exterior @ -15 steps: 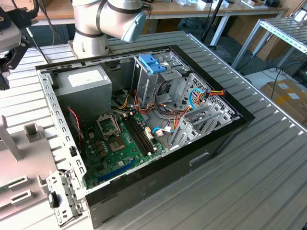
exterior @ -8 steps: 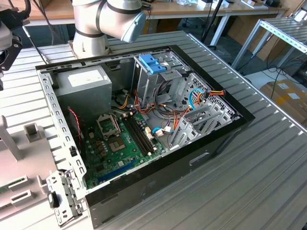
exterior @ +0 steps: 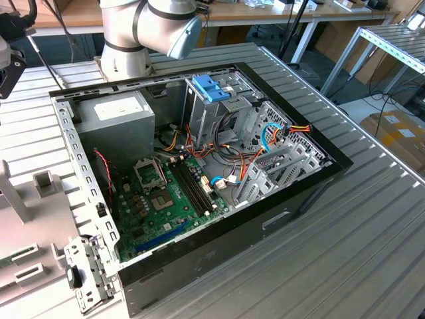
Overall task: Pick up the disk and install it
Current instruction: 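Reach for the disk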
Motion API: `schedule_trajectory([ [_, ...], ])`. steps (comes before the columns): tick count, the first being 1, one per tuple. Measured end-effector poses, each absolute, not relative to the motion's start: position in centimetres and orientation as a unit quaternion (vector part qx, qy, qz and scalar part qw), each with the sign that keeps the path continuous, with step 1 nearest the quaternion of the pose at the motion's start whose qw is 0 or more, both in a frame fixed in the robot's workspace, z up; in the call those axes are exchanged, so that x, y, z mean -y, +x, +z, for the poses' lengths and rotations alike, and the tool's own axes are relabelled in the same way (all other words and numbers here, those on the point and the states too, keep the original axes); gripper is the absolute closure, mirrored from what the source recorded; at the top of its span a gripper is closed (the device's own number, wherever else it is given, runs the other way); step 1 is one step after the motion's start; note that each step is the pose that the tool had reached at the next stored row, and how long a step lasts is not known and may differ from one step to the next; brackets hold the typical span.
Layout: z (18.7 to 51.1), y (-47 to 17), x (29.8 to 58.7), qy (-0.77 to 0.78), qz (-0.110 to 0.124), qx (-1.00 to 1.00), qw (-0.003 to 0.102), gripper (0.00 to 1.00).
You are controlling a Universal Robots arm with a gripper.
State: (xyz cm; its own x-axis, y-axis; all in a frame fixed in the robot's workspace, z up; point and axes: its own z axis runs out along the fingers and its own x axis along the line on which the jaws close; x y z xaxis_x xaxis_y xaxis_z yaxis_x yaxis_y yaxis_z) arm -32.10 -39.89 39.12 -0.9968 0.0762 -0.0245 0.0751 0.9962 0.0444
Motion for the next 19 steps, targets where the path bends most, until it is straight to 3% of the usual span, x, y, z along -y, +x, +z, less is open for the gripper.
schedule_trajectory([
  [19, 39.05, -32.90, 39.89, 0.038, 0.022, -0.999, 0.013, 0.89],
])
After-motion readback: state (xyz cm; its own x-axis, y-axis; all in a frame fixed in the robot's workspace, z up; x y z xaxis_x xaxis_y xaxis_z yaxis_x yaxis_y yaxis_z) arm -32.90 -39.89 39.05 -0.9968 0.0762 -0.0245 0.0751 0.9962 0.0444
